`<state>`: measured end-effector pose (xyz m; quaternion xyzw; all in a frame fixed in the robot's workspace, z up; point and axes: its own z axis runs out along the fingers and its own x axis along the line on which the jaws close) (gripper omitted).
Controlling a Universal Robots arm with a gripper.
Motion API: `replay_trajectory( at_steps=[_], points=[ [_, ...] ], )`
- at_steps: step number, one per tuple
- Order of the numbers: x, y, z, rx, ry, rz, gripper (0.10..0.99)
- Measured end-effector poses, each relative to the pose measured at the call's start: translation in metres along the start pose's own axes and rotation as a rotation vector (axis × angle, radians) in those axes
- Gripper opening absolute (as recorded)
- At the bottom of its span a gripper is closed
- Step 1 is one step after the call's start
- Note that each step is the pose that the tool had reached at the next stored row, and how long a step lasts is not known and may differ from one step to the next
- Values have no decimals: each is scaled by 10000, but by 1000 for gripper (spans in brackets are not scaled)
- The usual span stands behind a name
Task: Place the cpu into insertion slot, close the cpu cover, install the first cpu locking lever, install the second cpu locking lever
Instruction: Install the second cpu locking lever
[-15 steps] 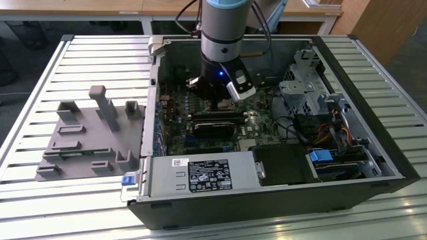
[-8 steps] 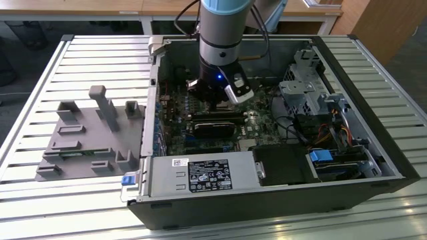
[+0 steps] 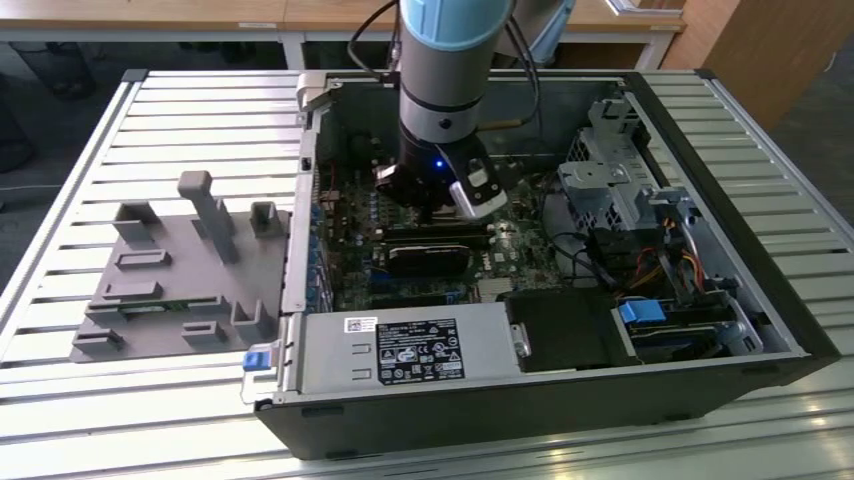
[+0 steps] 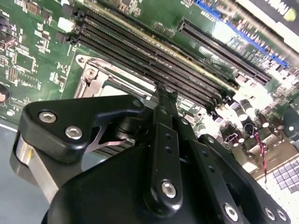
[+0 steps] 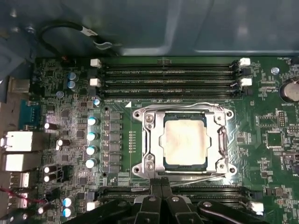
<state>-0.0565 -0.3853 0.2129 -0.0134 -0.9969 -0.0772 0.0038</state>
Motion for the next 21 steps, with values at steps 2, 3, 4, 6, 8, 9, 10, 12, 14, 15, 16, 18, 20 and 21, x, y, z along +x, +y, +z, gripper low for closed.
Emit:
replay_trajectory(
  at_steps=[2,3,4,6,8,9,10,12,14,15,16,18,20,21],
  points=[
    [14,-32,-5,-98,0,-1,106],
    [24,-45,-6,-144,-1,-1,106],
    [36,-55,-7,-186,-2,-1,106],
    [61,-64,-7,-254,-3,-3,106],
    [94,-67,0,-297,-6,-4,106],
    [104,-69,10,-316,-9,-4,106],
    [113,-71,23,-327,-10,-4,106],
    [128,-76,47,-335,-12,-6,106],
    [137,-79,65,-347,-12,-5,106],
    [139,-81,76,-366,-12,-6,106],
    [144,-83,85,-389,-12,-6,106],
    [152,-86,104,-440,-12,-7,106],
    [156,-88,117,-488,-11,-8,106],
    [160,-89,122,-511,-11,-7,106]
  ],
)
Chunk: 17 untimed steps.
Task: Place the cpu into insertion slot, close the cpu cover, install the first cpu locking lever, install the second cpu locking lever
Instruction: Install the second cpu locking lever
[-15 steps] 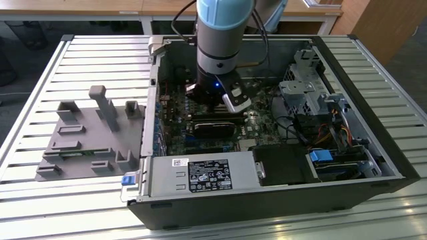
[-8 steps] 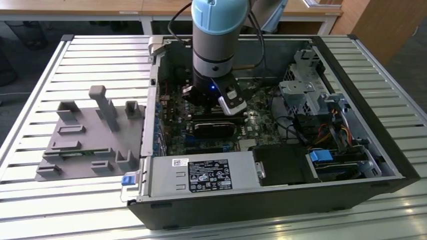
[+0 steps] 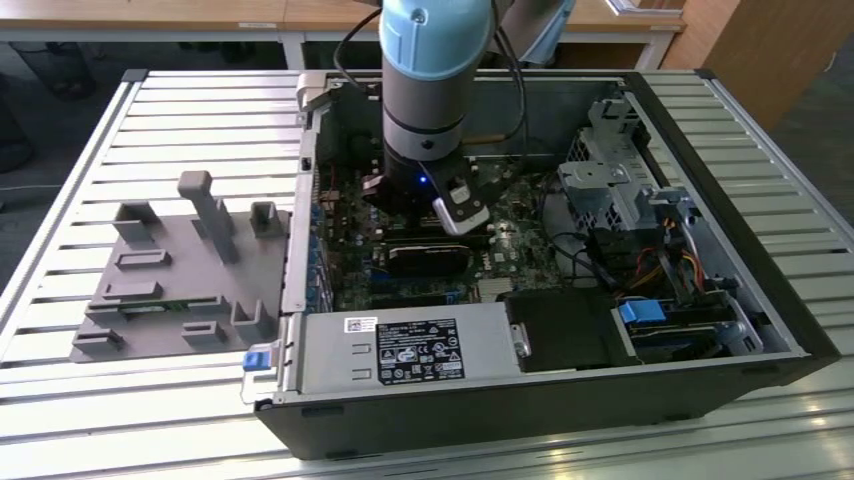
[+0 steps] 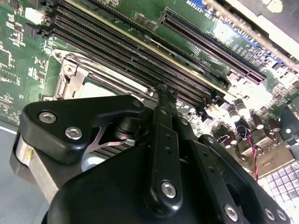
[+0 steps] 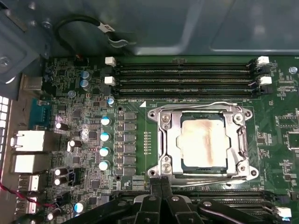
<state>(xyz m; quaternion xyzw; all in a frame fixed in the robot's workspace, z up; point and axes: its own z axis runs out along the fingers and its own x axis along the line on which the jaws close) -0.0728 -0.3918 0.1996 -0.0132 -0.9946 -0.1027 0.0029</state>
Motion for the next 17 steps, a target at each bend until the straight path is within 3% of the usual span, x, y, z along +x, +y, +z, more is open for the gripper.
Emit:
replay_trajectory(
  at_steps=[6,17],
  points=[
    [17,-1,30,-109,3,-1,106],
    [54,50,73,-214,6,-1,106]
  ],
)
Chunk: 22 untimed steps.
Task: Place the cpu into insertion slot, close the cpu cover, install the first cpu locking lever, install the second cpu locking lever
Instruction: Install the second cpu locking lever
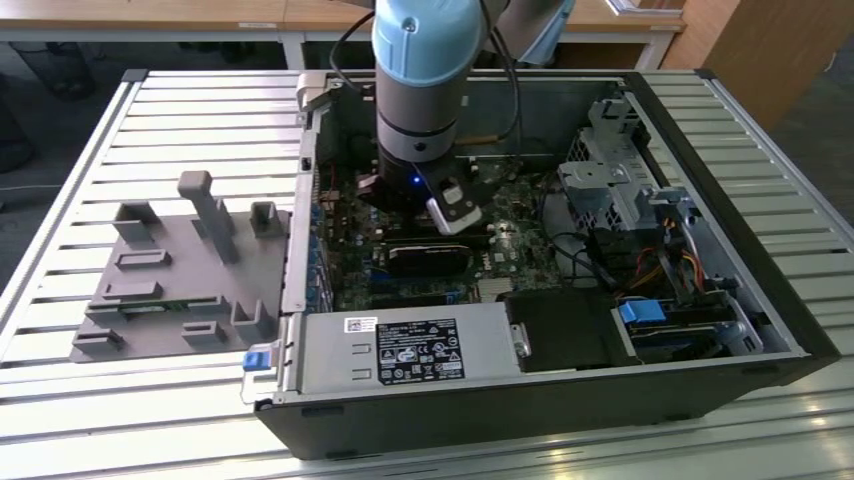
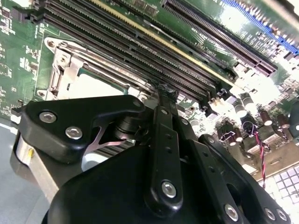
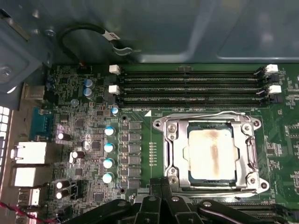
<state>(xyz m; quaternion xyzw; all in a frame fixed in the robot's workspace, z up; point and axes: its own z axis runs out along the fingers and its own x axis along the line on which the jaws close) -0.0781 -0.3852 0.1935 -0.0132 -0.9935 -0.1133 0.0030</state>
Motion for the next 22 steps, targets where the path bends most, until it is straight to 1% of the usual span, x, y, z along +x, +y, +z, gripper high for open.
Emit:
replay_trajectory(
  at_steps=[5,10,13,17,22],
  points=[
    [5,-1,19,-18,1,-1,106],
    [10,-1,17,-19,0,0,106],
    [15,7,-11,-25,-3,-1,106],
    [18,21,-76,-20,0,-1,106],
    [19,32,-124,-19,0,0,106]
  ],
)
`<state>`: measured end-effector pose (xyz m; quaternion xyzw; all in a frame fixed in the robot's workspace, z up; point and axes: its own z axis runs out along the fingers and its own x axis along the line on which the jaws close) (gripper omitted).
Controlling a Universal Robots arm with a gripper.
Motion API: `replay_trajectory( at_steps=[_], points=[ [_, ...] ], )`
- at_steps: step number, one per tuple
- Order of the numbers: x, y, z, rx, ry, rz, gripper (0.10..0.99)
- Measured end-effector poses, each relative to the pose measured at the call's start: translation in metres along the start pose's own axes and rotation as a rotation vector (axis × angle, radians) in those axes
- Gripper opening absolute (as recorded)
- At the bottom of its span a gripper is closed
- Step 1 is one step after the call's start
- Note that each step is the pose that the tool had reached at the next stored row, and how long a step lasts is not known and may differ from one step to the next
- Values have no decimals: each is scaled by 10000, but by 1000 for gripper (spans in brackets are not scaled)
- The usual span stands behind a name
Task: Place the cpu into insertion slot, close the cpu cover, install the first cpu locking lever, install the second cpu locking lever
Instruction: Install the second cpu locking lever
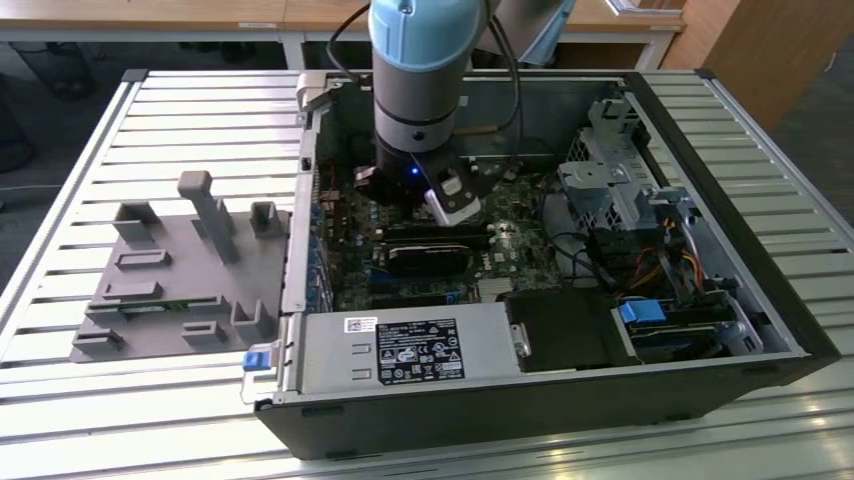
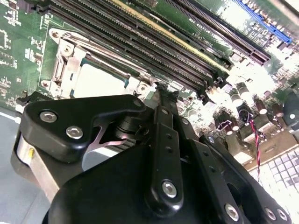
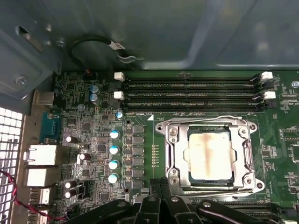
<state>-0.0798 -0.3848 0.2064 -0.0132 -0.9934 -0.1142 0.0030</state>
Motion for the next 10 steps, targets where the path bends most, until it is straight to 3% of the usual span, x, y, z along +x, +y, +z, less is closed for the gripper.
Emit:
replay_trajectory(
  at_steps=[10],
  points=[
    [0,15,-55,-3,-1,-1,106]
  ],
)
